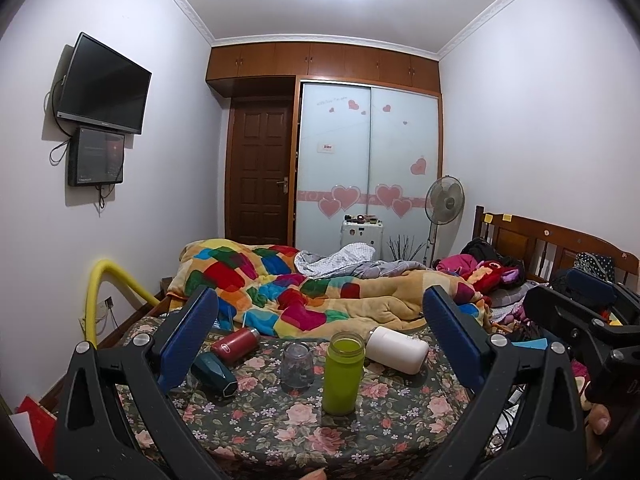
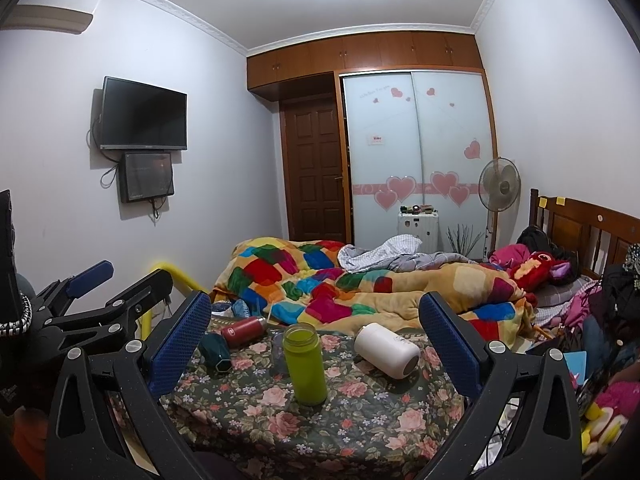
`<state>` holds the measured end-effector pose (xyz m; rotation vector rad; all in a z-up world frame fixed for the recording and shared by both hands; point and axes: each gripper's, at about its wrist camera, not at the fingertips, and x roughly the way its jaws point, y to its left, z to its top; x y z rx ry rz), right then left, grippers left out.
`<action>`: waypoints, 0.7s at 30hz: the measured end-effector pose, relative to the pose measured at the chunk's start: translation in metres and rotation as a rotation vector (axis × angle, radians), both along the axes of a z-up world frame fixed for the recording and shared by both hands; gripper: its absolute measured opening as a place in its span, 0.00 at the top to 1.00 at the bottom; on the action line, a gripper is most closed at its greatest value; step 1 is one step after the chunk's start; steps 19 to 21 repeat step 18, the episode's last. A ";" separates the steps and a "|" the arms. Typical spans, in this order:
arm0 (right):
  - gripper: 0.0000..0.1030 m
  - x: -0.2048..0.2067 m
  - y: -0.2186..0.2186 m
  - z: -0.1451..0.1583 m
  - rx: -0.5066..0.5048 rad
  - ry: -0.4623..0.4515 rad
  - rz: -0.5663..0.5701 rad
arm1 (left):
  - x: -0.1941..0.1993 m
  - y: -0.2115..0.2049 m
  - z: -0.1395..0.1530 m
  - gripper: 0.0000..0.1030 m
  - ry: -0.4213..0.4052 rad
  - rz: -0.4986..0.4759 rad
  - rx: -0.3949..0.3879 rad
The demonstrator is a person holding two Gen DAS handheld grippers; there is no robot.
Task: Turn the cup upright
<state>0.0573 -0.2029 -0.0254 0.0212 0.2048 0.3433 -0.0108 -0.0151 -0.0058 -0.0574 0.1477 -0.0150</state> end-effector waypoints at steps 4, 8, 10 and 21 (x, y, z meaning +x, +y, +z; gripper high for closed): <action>0.00 0.000 0.000 0.000 0.000 0.000 -0.003 | 0.000 -0.001 0.000 0.00 0.000 -0.002 -0.001; 0.00 0.000 0.002 -0.003 0.004 0.005 -0.006 | 0.000 -0.001 -0.001 0.00 0.001 -0.002 0.000; 0.00 0.000 0.004 -0.004 0.002 0.007 -0.008 | 0.001 -0.001 -0.001 0.00 0.003 -0.004 0.000; 0.00 0.007 0.011 -0.007 -0.009 0.024 -0.012 | 0.010 0.011 -0.008 0.00 0.024 0.007 -0.018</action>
